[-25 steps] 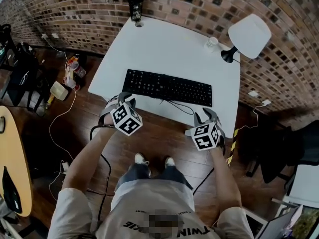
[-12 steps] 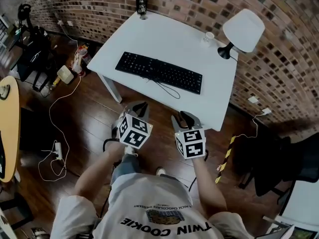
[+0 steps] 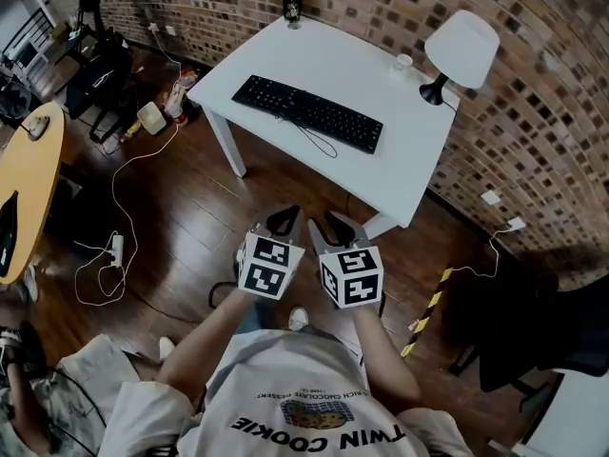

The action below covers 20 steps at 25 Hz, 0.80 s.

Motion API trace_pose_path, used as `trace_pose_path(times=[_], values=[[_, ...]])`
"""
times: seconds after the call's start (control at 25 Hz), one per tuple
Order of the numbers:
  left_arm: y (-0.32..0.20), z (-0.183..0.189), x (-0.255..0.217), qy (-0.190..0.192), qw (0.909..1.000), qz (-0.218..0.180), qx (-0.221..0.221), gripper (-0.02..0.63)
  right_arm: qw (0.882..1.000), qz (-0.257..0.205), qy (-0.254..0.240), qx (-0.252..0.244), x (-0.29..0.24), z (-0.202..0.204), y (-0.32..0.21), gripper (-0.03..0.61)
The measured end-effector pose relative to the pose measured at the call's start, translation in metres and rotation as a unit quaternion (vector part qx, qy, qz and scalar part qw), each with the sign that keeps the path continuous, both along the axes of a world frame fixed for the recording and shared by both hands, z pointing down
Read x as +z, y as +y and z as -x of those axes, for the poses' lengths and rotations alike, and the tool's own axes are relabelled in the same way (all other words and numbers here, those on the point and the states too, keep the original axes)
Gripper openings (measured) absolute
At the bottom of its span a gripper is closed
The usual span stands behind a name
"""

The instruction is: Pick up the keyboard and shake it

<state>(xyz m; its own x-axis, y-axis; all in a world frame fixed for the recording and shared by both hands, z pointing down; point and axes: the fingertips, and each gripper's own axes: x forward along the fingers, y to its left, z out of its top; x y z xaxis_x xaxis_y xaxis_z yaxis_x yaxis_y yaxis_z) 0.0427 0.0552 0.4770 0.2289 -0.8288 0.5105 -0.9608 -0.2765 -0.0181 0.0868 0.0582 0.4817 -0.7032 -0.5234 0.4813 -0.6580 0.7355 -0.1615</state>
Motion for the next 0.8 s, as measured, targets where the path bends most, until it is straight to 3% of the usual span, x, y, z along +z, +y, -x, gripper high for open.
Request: trace_pose_path(times=[0.12, 0.4, 0.8], values=[[0.025, -0.001, 0.0, 0.03, 0.9988, 0.004, -0.038, 0.008, 1.0, 0.009, -0.017, -0.014, -0.005, 0.002, 0.019, 0.119], [0.065, 0.007, -0.006, 0.055, 0.9952, 0.003, -0.081, 0.008, 0.999, 0.021, -0.043, -0.027, -0.019, 0.009, 0.051, 0.023], [0.102, 0.025, -0.014, 0.07, 0.9935, -0.007, -0.09, 0.008, 0.999, 0.028, -0.035, -0.023, -0.015, 0.025, 0.092, 0.012]])
